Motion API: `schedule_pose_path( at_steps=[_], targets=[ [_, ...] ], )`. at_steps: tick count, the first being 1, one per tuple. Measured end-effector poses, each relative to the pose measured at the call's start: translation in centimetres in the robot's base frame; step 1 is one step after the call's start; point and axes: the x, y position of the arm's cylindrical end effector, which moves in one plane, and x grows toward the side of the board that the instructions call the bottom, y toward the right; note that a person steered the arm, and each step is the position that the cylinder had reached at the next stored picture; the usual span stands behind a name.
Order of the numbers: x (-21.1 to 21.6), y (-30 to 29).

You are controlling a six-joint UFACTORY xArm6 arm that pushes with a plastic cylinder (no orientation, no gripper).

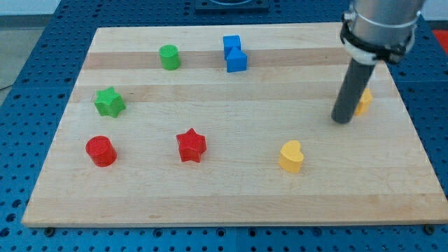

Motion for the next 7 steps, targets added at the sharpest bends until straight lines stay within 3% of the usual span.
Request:
schedule_pose_path(
  at_steps=[1,2,3,4,5,6,7],
  targets=[
    [1.3,0.0],
    [-0.1,0.1],
    [0.3,4.9],
    [-2.7,10.7],
    [-7.0,9.3],
    [-3.8,5.1],
    [3.2,2.4]
  ],
)
